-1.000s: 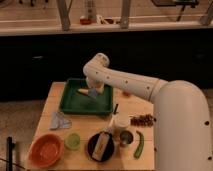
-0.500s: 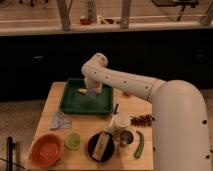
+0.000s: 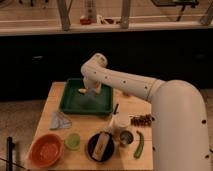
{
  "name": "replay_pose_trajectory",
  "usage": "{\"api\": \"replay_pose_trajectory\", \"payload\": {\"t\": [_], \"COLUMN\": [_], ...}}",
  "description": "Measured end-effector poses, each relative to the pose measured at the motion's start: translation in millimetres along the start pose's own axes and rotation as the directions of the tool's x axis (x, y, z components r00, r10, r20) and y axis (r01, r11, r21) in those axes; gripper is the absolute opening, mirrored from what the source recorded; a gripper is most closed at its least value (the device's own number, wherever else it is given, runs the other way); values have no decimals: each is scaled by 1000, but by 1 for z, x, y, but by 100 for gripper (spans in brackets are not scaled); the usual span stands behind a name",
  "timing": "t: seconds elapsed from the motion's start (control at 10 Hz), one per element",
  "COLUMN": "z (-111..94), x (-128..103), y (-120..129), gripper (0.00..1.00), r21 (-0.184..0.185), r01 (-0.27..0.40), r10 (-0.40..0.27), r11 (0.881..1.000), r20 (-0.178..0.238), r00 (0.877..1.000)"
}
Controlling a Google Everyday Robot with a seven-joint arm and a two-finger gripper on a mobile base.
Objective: Place sponge in tray
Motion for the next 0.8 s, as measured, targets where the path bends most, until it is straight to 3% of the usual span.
{"api": "replay_pose_trajectory", "payload": {"t": [0.8], "z": [16], "x": [-25], "y": [8], "gripper": [3], "r21": [-7], "r01": [-11], "r10": [12], "r11": [1000], "r20": [89], "r00": [996]}}
